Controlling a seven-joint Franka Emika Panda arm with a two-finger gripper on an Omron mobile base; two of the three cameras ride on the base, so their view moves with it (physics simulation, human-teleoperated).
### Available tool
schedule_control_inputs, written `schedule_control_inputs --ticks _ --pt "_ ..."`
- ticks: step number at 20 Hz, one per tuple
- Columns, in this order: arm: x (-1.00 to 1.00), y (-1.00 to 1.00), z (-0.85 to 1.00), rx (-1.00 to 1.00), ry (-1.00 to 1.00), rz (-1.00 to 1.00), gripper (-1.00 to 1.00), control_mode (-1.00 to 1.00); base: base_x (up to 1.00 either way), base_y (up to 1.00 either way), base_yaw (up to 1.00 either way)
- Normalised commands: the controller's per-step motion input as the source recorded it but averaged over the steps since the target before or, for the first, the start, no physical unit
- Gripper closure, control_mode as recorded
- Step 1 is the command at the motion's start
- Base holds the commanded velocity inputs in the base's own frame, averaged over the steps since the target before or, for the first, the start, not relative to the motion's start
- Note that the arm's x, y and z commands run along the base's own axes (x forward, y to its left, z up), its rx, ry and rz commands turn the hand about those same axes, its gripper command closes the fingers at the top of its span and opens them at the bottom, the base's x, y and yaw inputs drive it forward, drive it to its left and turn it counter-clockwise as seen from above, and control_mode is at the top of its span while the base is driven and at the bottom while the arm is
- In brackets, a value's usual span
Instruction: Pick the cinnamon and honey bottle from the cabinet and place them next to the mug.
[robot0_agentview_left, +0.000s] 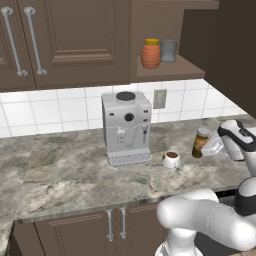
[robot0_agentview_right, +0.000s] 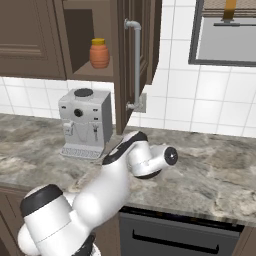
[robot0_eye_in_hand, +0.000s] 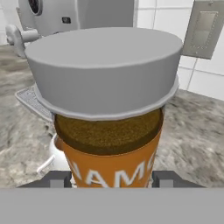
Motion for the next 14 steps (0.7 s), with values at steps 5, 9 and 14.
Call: schedule_control_inputs --ticks 5,9,14 --pt "0.30 0.00 -0.44 0.00 0.00 0.04 1.00 -1.00 0.00 0.00 0.00" --pt "0.26 0.00 -0.38 0.00 0.00 0.03 1.00 -1.00 0.00 0.00 0.00" --pt "0.23 0.00 -0.22 0.00 -0.01 0.02 1.00 -1.00 0.00 0.00 0.00"
